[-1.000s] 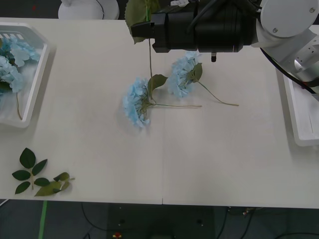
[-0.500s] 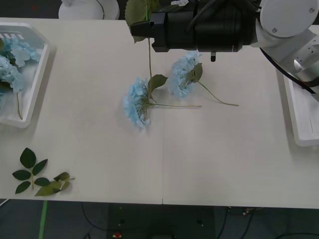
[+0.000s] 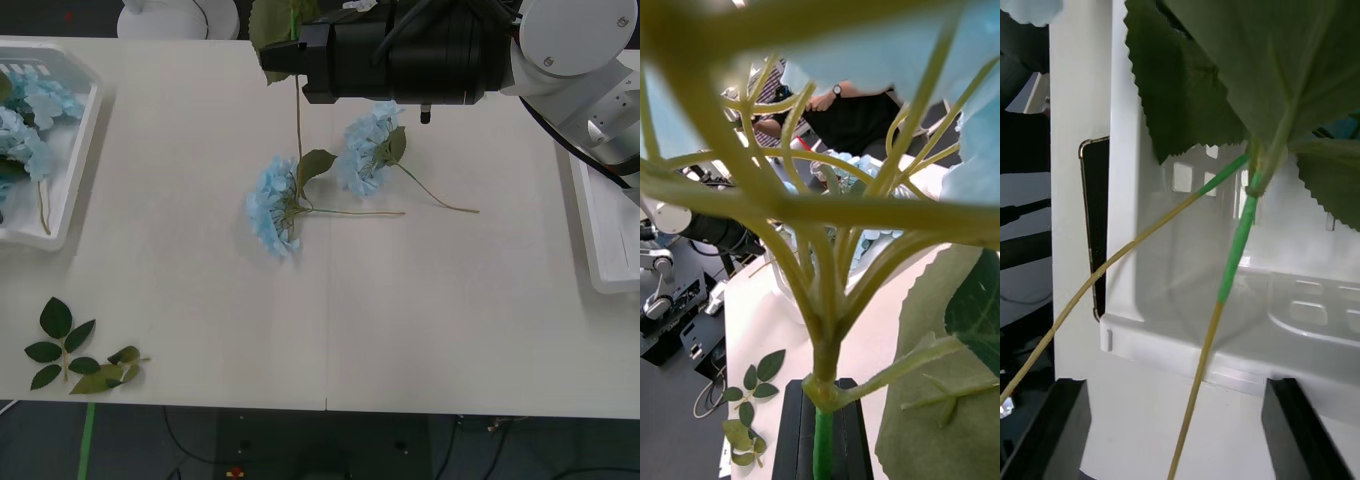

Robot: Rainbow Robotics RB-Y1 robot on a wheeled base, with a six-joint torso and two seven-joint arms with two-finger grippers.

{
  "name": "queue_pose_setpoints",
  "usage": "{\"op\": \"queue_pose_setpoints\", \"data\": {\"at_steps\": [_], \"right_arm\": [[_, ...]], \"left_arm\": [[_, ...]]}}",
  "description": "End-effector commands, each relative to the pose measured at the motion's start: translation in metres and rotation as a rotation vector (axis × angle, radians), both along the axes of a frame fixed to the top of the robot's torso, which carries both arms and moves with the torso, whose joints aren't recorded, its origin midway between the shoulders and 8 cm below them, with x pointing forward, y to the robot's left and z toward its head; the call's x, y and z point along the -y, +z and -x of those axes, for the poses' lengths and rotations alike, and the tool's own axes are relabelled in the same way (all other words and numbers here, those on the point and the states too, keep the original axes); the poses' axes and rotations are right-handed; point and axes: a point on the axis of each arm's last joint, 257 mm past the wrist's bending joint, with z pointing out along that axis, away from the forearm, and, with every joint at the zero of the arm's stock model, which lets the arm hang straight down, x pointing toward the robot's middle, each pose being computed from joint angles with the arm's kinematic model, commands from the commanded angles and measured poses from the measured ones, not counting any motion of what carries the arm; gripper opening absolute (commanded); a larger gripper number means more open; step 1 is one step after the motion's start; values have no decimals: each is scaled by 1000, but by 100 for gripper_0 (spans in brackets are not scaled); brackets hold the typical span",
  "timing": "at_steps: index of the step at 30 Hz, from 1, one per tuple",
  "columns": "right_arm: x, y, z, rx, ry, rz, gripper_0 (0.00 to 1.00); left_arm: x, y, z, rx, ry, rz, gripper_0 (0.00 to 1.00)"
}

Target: Place the red flowers into the right box and the blue flowers into the left box. If a person shows an open palm, hand one flower to the person first, then continue sorting.

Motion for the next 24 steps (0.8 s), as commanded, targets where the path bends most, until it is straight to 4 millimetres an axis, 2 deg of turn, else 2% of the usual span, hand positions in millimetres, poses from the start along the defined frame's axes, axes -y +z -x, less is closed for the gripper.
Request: {"op": "queue_pose_setpoints", "data": {"at_steps": [1, 6, 12, 15, 17, 20, 22, 23, 24], "right_arm": [[-23, 28, 13, 31, 39, -27, 0], [-23, 28, 13, 31, 39, -27, 0], [-23, 29, 12, 30, 38, -32, 0], [-24, 30, 12, 31, 37, -36, 0], [-24, 31, 13, 31, 38, -38, 0], [-25, 30, 13, 29, 40, -40, 0], [-26, 31, 14, 30, 41, -40, 0], [-25, 30, 13, 29, 40, -40, 0], [-26, 31, 13, 29, 40, -42, 0]], "left_arm": [[13, 30, -17, 91, 24, 98, 82], [34, 62, -6, 70, -19, 167, 100], [69, 83, 23, 71, -118, 227, 100], [90, 95, 48, 85, -184, 231, 100], [113, 98, 61, 92, -233, 249, 100], [147, 98, 69, 109, -295, 289, 100], [172, 93, 70, 123, -333, 335, 100], [193, 88, 69, 140, -360, 382, 100], [203, 86, 68, 148, -371, 405, 100]]}}
